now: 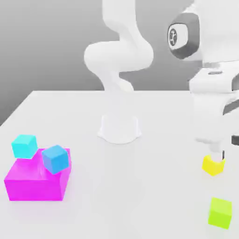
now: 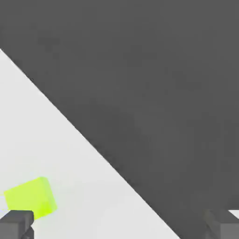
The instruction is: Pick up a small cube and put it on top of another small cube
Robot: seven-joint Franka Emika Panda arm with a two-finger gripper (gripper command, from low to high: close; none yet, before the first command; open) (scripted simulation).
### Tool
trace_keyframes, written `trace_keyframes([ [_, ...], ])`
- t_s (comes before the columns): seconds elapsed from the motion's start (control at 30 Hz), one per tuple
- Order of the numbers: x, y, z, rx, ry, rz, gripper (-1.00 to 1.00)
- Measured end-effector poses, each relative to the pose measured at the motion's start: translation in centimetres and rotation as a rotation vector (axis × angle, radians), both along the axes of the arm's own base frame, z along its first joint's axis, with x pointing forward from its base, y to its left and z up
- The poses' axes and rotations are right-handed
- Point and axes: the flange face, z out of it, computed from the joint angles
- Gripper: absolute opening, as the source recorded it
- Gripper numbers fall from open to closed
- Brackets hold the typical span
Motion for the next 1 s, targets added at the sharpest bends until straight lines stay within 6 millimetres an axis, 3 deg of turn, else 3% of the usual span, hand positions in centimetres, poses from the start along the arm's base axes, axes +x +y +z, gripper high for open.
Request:
trace_keyframes([
  [0.2, -3.3, 3.7, -11.1, -0.085, 0.132, 0.220, 0.00],
  [0.37, -4.0, 4.3, -18.3, -0.096, 0.153, 0.256, 0.00],
  [0.4, -4.0, 4.2, -19.1, -0.097, 0.153, 0.257, -1.00],
  [0.6, -4.1, 4.2, -19.4, -0.098, 0.154, 0.257, -1.00],
  [0.67, -4.0, 4.3, -18.0, -0.098, 0.154, 0.257, -1.00],
  [0.77, -4.0, 4.3, -14.3, -0.097, 0.154, 0.257, -1.00],
  [0.8, -3.6, 3.3, -13.0, -0.102, 0.151, 0.245, -1.00],
  [0.9, -1.0, -4.1, -9.8, -0.131, 0.135, 0.154, -1.00],
  [1.0, 0.2, -11.5, -7.2, -0.153, 0.128, 0.060, -1.00],
])
